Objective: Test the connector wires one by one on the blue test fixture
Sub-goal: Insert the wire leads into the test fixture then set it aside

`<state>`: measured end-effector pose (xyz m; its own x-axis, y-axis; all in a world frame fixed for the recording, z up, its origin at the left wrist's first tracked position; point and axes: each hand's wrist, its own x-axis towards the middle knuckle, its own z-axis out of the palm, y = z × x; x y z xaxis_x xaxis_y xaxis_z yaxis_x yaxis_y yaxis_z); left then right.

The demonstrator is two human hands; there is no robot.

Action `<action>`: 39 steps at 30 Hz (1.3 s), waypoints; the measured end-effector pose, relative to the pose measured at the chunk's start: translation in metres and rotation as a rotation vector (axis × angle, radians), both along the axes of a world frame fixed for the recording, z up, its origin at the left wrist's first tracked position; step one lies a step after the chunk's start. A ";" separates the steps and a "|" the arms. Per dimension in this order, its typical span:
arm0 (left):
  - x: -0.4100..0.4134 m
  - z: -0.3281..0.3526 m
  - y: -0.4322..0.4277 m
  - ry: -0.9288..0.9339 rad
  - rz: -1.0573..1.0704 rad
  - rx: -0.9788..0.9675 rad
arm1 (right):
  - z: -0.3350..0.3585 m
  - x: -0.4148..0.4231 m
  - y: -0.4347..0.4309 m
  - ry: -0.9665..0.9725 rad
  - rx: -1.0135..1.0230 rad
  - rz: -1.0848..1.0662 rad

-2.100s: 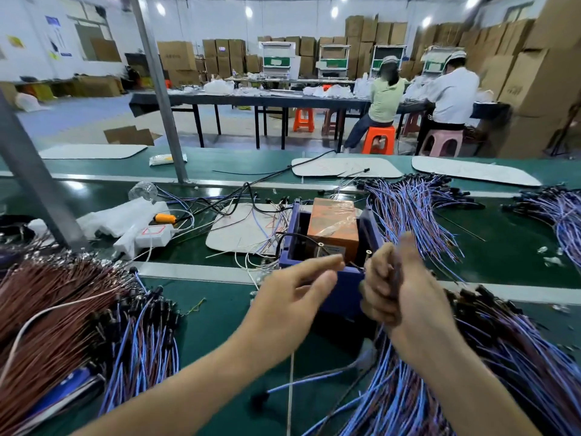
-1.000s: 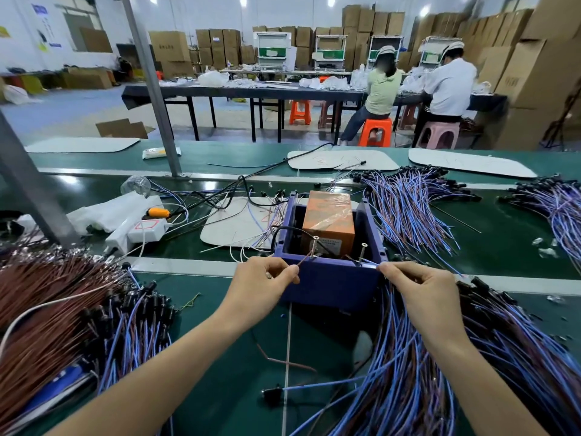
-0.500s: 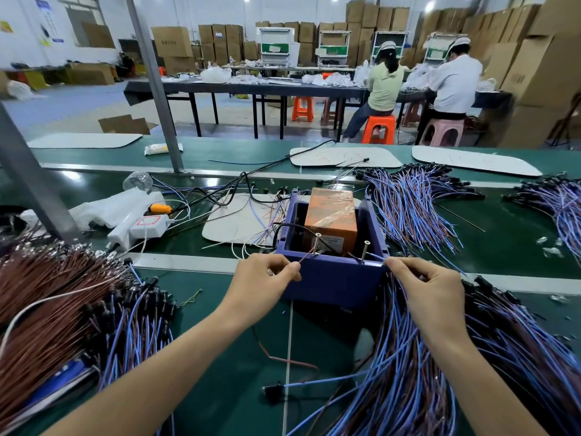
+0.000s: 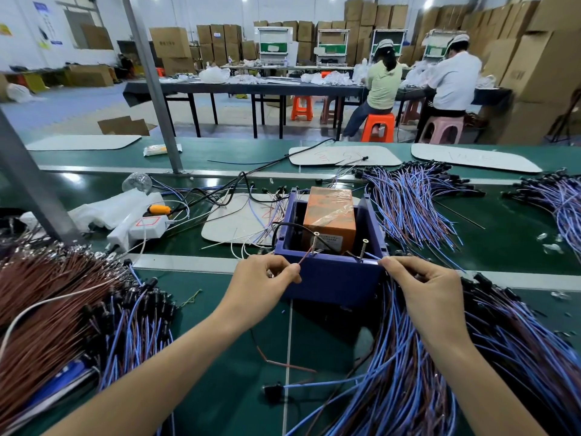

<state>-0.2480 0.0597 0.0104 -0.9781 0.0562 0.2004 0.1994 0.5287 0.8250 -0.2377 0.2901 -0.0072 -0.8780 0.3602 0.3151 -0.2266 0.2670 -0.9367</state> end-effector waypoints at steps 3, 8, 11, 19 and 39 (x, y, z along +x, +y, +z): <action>0.001 0.000 -0.001 0.015 -0.008 -0.003 | 0.001 0.001 -0.001 0.003 -0.006 -0.001; 0.003 0.001 -0.001 0.004 -0.001 0.012 | 0.003 -0.001 -0.002 -0.003 -0.009 -0.044; 0.004 0.001 -0.001 0.013 -0.002 0.013 | 0.003 -0.002 -0.003 -0.013 -0.001 -0.064; 0.005 0.004 0.000 0.001 -0.007 -0.010 | 0.002 -0.003 -0.003 -0.005 0.017 -0.075; 0.046 0.084 0.008 0.078 -0.377 0.840 | 0.019 0.066 -0.067 -0.074 0.451 0.806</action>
<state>-0.2016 0.0676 0.0939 -0.9068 0.1745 0.3838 0.3077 -0.3483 0.8855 -0.1713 0.2233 0.0120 -0.8336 -0.5109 0.2101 -0.4457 0.3972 -0.8022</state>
